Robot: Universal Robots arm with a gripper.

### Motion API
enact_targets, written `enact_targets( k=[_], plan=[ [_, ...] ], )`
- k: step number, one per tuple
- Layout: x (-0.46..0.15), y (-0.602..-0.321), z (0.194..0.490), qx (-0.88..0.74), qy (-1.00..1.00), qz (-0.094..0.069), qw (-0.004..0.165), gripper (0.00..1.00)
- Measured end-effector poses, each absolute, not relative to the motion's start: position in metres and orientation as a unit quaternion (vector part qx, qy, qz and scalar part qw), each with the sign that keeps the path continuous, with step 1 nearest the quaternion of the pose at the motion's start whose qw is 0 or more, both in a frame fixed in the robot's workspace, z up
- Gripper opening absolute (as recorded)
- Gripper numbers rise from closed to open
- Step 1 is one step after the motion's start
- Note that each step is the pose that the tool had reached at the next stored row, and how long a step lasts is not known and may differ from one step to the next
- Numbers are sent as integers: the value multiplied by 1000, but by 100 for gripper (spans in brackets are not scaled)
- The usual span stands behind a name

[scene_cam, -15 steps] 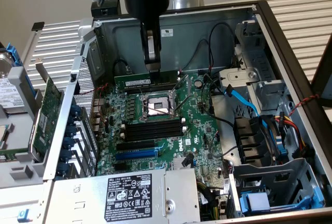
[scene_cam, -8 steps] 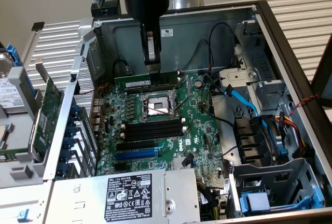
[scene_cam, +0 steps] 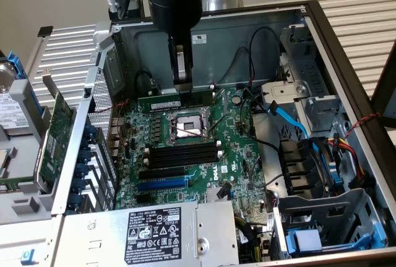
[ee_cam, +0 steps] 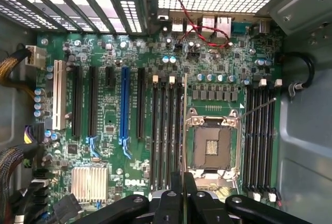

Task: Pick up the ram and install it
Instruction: 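Insert the ram into the slot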

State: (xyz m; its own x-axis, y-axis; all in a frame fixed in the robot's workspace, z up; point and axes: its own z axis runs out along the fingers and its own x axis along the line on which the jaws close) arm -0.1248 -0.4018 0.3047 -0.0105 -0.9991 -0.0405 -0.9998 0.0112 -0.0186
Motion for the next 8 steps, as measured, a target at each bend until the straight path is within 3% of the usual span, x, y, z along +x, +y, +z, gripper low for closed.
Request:
enact_targets(
  k=[8],
  plan=[
    [-125, -405, 300, -703, 711, 8, 21, 13]
  ],
)
